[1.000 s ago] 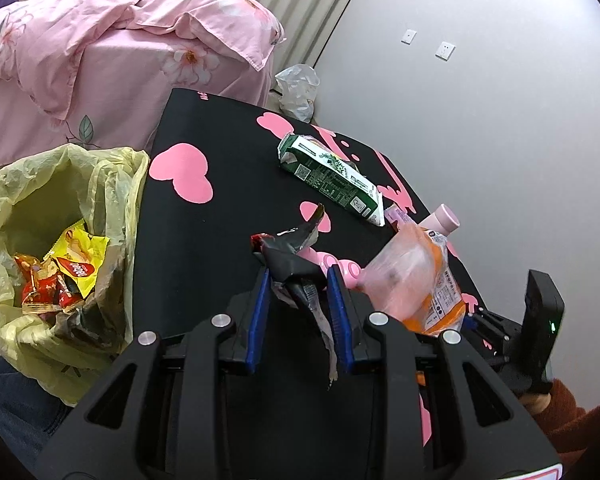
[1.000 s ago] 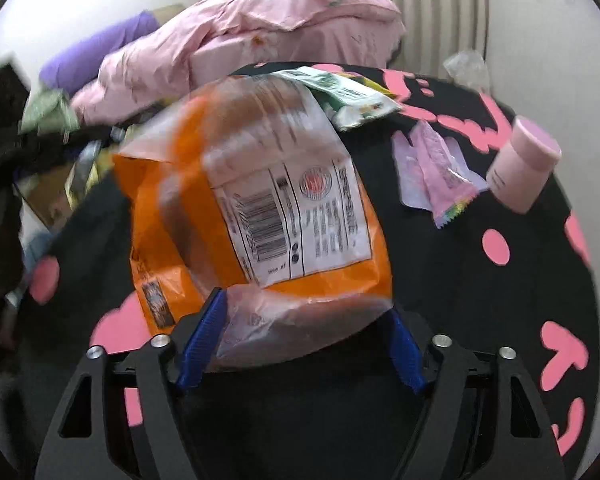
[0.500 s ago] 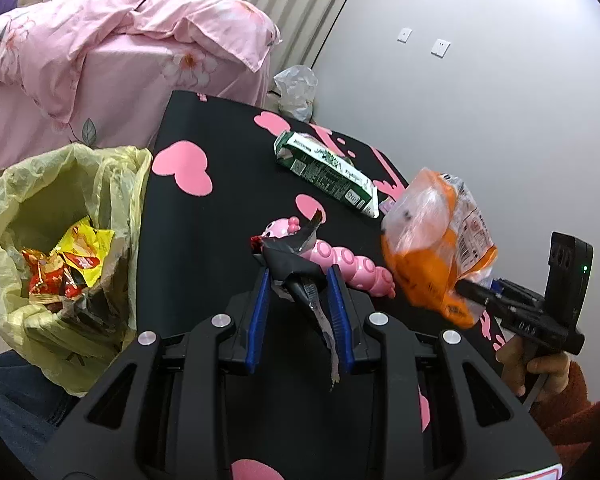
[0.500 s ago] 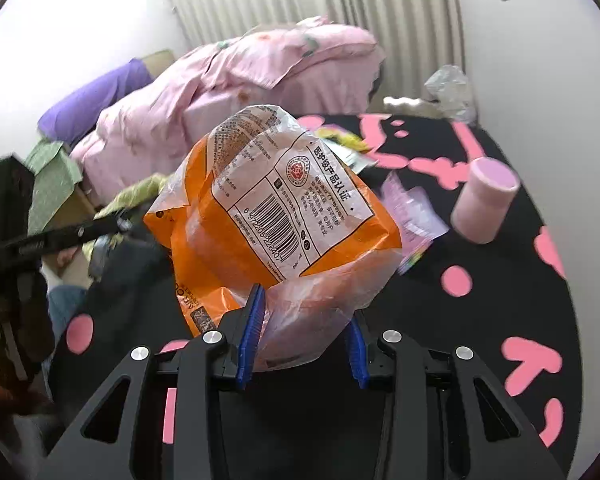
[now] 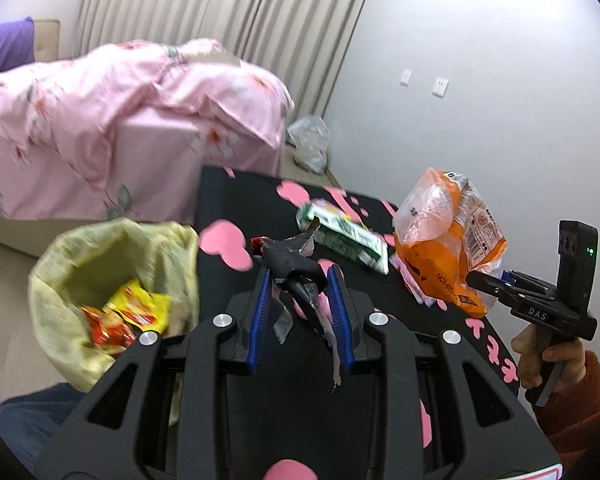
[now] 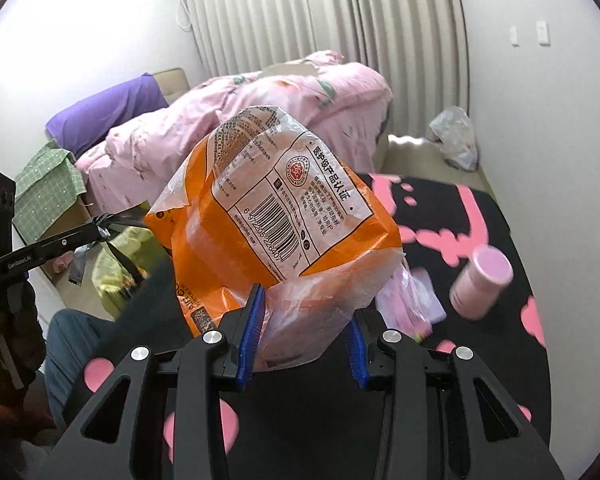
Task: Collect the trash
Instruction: 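Carry the black wrapper and orange bag to the yellow bag and release both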
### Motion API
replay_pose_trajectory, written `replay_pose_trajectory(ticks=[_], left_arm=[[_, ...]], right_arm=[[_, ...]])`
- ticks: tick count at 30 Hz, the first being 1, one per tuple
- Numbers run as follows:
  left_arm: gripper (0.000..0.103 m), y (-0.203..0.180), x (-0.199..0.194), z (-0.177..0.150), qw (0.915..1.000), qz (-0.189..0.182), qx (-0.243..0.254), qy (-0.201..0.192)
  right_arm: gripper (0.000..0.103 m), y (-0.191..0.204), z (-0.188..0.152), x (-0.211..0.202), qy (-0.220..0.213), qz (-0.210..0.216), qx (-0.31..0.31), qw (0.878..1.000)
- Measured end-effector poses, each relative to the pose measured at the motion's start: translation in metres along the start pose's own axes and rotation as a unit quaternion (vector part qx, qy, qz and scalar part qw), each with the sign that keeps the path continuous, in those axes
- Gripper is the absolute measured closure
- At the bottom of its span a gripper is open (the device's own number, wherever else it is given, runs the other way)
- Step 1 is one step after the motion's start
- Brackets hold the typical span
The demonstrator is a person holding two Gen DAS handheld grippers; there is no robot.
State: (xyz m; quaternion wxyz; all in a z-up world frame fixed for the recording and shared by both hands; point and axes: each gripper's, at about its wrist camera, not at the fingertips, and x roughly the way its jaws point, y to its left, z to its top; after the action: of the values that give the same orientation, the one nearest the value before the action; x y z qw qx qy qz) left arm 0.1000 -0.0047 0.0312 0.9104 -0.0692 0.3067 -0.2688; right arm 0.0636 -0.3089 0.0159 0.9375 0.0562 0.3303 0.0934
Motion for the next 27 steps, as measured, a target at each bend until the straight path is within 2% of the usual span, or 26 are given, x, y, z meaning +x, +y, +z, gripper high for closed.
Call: replay_pose_trajectory(ticks=[3,8,14,17,23,27], left_arm=[[0.076,0.011,-0.013,0.005,0.9999,0.01,0.0,-0.011],[0.076,0.043,-0.032,0.006,0.9987,0.026,-0.034,-0.029],[0.076,0.076,-0.055,0.001,0.9949,0.062,-0.06,-0.051],[0.076,0.093,-0.059,-0.003,0.9925,0.081,-0.076,-0.051],[0.076,0.12,-0.057,-0.009,0.9889,0.088,-0.11,-0.047],[0.076,0.134,-0.059,-0.009,0.9853,0.099,-0.127,-0.057]], right_arm=[[0.067,0.018,0.012,0.005,-0.003,0.01,-0.018,1.0],[0.067,0.061,0.033,0.019,-0.001,0.028,-0.063,0.998],[0.067,0.108,0.051,0.041,0.008,0.048,-0.104,0.993],[0.067,0.122,0.061,0.052,0.011,0.056,-0.112,0.992],[0.067,0.153,0.076,0.071,0.021,0.067,-0.138,0.988],[0.067,0.178,0.078,0.097,0.045,0.079,-0.165,0.982]])
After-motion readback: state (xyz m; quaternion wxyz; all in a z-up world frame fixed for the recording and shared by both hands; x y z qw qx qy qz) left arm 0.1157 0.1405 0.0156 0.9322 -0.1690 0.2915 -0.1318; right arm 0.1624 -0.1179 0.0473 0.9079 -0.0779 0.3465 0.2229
